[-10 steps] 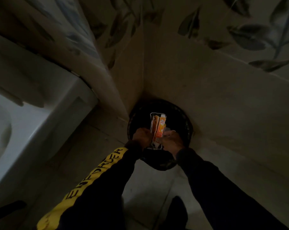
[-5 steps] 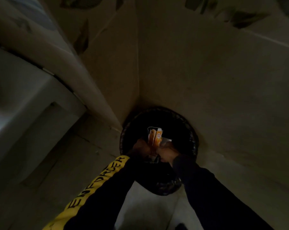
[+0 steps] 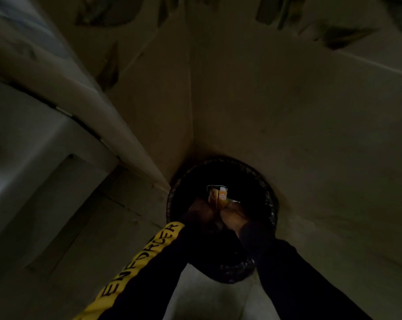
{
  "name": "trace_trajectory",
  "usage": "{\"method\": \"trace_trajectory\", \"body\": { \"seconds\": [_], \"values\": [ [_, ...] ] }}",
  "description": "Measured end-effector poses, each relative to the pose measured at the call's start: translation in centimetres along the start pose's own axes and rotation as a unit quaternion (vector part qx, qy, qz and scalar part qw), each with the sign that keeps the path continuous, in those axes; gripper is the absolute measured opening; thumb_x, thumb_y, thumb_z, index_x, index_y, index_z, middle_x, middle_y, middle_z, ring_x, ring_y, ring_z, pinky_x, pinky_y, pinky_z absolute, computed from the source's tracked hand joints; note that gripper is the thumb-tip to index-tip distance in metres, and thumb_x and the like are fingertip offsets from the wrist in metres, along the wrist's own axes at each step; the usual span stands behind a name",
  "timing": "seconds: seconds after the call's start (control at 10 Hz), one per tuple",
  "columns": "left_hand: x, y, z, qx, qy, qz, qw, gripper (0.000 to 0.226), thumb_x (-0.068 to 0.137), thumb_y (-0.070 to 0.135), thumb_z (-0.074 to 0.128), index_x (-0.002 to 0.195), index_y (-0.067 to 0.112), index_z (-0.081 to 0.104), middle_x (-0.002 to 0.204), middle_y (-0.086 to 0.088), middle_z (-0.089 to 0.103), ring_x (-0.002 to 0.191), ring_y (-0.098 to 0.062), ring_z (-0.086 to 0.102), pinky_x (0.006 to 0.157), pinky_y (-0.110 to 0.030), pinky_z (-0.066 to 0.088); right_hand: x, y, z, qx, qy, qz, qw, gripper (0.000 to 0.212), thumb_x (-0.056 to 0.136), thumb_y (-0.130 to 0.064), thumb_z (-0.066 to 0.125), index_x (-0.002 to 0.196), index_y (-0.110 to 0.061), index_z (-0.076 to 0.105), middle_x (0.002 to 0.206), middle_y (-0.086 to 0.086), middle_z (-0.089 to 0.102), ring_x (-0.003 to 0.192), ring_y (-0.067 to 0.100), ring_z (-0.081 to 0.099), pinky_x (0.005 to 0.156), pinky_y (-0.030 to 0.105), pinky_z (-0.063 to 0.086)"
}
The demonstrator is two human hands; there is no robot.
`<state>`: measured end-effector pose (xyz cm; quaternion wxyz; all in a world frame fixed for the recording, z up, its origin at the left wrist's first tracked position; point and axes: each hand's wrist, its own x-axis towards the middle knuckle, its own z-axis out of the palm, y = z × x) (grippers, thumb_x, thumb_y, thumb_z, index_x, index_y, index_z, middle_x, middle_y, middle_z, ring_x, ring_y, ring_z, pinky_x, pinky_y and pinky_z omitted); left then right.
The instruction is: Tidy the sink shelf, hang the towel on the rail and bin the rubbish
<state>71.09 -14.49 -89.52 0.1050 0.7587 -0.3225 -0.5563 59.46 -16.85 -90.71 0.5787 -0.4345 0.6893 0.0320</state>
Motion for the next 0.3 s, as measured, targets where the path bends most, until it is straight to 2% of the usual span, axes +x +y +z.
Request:
{"method": "trace_trajectory", "body": {
  "seconds": [0.1, 0.2, 0.3],
  "values": [
    [-1.9, 0.9, -0.9, 0.019, 0.007, 0.006, 1.000, 0.035, 0.098, 0.015, 0.053, 0.127, -0.003, 0.059, 0.127, -0.022, 0.061, 0.119, -0.034, 0.058, 0.092, -0.032, 0.048, -2.1, -0.6, -0.1, 0.009, 0.017, -0.008, 1.000, 0.030, 0.088, -0.001, 0.050, 0.111, -0.009, 0.068, 0.121, 0.018, 0.068, 0.117, 0.035, 0.063, 0.104, 0.047, 0.050],
    [-5.5, 1.8, -1.9, 0.108, 0.021, 0.070, 0.991, 0.040, 0.103, 0.035, 0.043, 0.129, 0.009, 0.059, 0.129, -0.016, 0.062, 0.120, -0.031, 0.058, 0.098, -0.034, 0.047, -5.7, -1.5, 0.4, 0.001, 0.045, -0.019, 0.999, 0.026, 0.092, -0.007, 0.050, 0.113, -0.008, 0.065, 0.124, 0.019, 0.066, 0.118, 0.036, 0.061, 0.102, 0.041, 0.050],
    [-10.1, 3.1, -3.4, 0.154, 0.082, 0.132, 0.976, 0.042, 0.102, 0.038, 0.041, 0.129, 0.011, 0.059, 0.131, -0.013, 0.061, 0.121, -0.030, 0.056, 0.100, -0.033, 0.041, -10.5, -2.9, 0.4, -0.003, 0.117, -0.066, 0.991, 0.032, 0.104, -0.026, 0.044, 0.122, -0.009, 0.065, 0.121, 0.015, 0.068, 0.115, 0.033, 0.063, 0.097, 0.035, 0.049]
  ]
}}
